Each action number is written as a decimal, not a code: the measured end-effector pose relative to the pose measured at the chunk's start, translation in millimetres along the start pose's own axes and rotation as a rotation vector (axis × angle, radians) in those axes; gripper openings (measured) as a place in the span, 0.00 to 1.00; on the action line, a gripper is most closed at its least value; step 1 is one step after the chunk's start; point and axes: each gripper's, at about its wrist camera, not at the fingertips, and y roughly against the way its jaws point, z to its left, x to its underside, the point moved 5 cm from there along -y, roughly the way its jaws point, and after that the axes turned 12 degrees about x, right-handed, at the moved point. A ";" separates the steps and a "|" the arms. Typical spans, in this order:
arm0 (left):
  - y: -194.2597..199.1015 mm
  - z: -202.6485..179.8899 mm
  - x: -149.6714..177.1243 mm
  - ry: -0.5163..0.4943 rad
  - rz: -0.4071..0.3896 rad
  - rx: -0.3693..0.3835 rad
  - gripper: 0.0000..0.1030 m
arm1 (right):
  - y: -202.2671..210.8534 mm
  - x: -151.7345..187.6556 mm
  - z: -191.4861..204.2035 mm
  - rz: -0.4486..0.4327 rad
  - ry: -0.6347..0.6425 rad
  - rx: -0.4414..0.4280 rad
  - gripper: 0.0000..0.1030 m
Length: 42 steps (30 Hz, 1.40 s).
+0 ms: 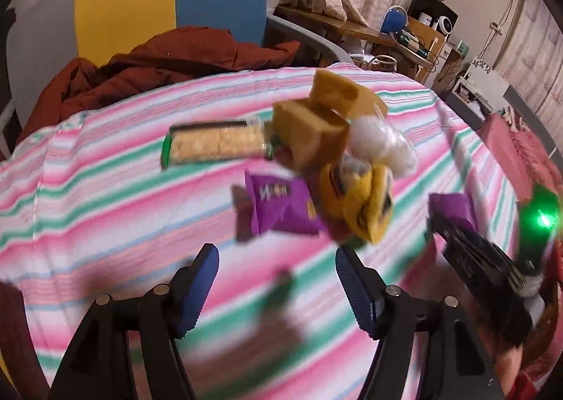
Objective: Organize objects
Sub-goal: 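Move the right gripper to a purple snack packet and grasp it, then grasp the other purple snack packet with the left gripper, then carry both purple packets to the gold tray and release them with both grippers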
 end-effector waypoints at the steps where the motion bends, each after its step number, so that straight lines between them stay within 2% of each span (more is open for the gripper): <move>1: -3.0 0.5 -3.8 -0.010 -0.004 -0.013 0.68 | 0.2 -0.3 -0.2 -0.001 -0.001 -0.001 0.40; 8: -31.6 -2.0 -22.2 -0.103 0.012 -0.089 0.68 | -0.3 0.0 0.8 -0.010 0.009 0.013 0.40; 13: -41.0 4.4 -15.9 -0.101 -0.014 -0.076 0.68 | -0.8 0.1 0.8 -0.016 0.009 0.015 0.40; 16: -43.4 4.3 -10.0 -0.132 -0.053 -0.091 0.51 | -1.5 0.1 1.0 -0.020 0.011 0.020 0.40; 17: -45.3 4.4 -7.8 -0.139 -0.052 -0.080 0.51 | -1.6 0.1 1.0 -0.021 0.012 0.020 0.40; 20: -42.6 8.6 -8.4 -0.114 -0.067 -0.045 0.51 | -1.8 0.5 1.4 -0.024 0.011 0.021 0.40; 28: -22.5 7.7 3.9 -0.133 -0.125 -0.054 0.47 | -2.4 0.4 2.4 -0.029 0.016 0.028 0.40; 36: 10.0 4.8 30.1 -0.172 -0.172 -0.063 0.47 | -1.3 0.3 5.5 -0.038 0.034 0.056 0.40; 42: 25.9 14.0 50.8 -0.158 -0.170 -0.055 0.47 | 4.7 -1.2 9.6 -0.062 0.062 0.059 0.39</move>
